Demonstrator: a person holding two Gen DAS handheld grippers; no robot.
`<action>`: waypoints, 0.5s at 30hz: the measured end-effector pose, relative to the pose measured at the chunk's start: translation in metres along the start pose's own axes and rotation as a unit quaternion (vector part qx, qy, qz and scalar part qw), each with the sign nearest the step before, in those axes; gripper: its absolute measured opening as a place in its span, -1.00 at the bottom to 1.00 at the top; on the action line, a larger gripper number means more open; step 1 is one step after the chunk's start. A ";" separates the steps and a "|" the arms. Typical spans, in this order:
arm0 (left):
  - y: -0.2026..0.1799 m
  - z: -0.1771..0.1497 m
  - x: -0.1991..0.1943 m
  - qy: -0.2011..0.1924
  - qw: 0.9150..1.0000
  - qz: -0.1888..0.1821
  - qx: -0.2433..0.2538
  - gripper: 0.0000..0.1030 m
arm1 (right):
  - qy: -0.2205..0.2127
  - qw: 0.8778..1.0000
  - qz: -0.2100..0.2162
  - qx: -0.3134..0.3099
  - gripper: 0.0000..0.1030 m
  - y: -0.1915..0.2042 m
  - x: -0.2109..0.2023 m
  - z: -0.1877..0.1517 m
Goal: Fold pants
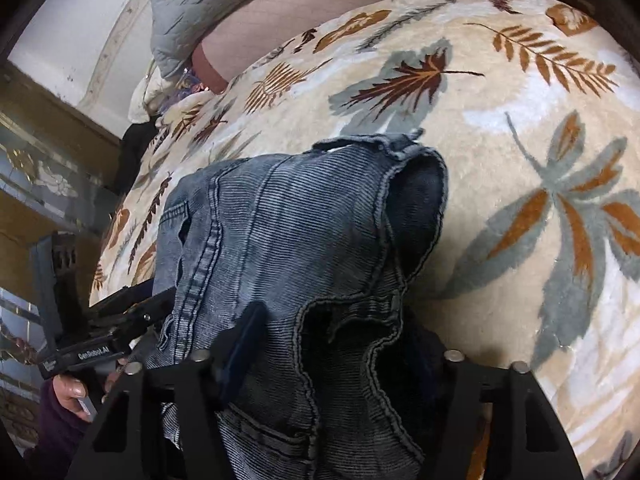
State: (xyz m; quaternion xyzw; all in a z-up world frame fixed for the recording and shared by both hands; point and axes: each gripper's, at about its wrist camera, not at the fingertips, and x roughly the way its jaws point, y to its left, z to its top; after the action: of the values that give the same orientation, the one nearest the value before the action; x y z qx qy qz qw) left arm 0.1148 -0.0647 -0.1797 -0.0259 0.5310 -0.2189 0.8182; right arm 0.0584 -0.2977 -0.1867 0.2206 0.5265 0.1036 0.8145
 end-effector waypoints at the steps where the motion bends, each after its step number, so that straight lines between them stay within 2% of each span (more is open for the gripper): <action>1: 0.001 0.000 0.000 -0.001 1.000 -0.012 -0.004 0.61 | -0.002 1.000 -0.002 -0.006 0.00 0.002 0.000 0.000; 2: 0.001 0.000 -0.001 -0.001 1.000 -0.025 -0.005 0.40 | -0.003 1.000 -0.003 -0.012 -0.05 0.004 -0.001 -0.001; 4: -0.004 0.000 -0.004 -0.004 1.000 -0.022 0.005 0.35 | -0.010 1.000 -0.001 -0.021 -0.21 0.008 -0.004 -0.002; 6: -0.006 0.000 -0.005 -0.005 1.000 -0.020 0.013 0.21 | -0.020 0.999 -0.005 -0.033 -0.32 0.013 -0.008 -0.003; 8: -0.004 0.001 -0.008 -0.010 1.000 -0.026 0.005 -0.06 | -0.031 0.998 -0.011 -0.048 -0.36 0.019 -0.013 -0.006; 11: -0.007 0.003 -0.014 -0.016 0.999 -0.025 0.015 -0.25 | -0.056 0.996 -0.017 -0.068 -0.41 0.029 -0.022 -0.007; 15: -0.008 0.008 -0.027 -0.027 0.999 -0.028 0.020 -0.41 | -0.091 0.992 -0.008 -0.086 -0.45 0.043 -0.037 -0.006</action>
State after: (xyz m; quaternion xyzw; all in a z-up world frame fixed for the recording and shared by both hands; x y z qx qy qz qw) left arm 0.1102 -0.0627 -0.1509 -0.0302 0.5036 -0.2518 0.8259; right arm 0.0400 -0.2732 -0.1389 0.1541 0.4410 0.1218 0.8758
